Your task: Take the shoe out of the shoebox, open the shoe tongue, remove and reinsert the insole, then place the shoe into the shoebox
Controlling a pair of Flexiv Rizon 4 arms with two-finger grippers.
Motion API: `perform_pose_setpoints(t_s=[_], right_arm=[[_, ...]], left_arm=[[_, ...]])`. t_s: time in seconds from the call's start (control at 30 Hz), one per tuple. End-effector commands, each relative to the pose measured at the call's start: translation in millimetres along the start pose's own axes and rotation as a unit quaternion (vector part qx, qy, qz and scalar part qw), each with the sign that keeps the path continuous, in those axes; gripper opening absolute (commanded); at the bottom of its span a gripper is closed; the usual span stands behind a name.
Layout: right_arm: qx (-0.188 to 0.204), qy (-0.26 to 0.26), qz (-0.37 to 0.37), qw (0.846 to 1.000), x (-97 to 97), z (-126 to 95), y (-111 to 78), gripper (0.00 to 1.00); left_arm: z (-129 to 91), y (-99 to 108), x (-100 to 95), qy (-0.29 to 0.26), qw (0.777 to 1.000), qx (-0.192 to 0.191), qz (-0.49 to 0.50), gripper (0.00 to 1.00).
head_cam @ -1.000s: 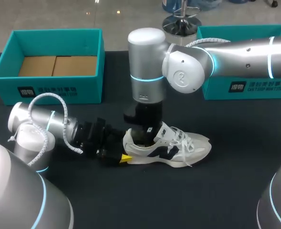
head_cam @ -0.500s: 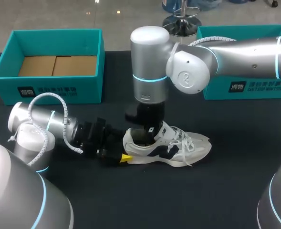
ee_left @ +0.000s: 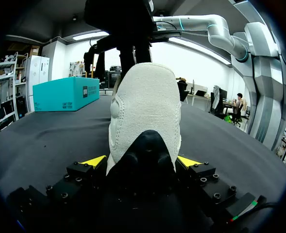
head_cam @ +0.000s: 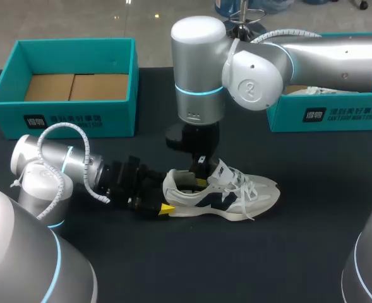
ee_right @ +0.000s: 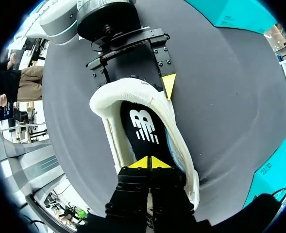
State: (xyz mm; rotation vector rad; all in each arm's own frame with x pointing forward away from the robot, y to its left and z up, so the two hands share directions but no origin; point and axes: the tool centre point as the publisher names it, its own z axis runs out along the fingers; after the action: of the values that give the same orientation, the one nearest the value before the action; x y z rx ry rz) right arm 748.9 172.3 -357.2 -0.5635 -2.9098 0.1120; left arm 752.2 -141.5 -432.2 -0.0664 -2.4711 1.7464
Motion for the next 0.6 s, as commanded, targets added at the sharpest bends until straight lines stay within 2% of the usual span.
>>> perform_pose_setpoints(t_s=[0.03,0.33,0.6], right_arm=[[-0.002,-0.004,0.001,1.000,1.3,-2,-1.1,0.00],[-0.005,-0.008,-0.005,1.000,-8.7,12,6.1,0.00],[-0.004,-0.009,-0.009,1.000,-18.7,14,7.0,0.00]], left_arm=[[3,3,-0.8,-0.001,1.000,-0.001,0.000,0.00],[3,3,-0.8,-0.001,1.000,-0.001,0.000,0.00],[3,3,-0.8,-0.001,1.000,-0.001,0.000,0.00]])
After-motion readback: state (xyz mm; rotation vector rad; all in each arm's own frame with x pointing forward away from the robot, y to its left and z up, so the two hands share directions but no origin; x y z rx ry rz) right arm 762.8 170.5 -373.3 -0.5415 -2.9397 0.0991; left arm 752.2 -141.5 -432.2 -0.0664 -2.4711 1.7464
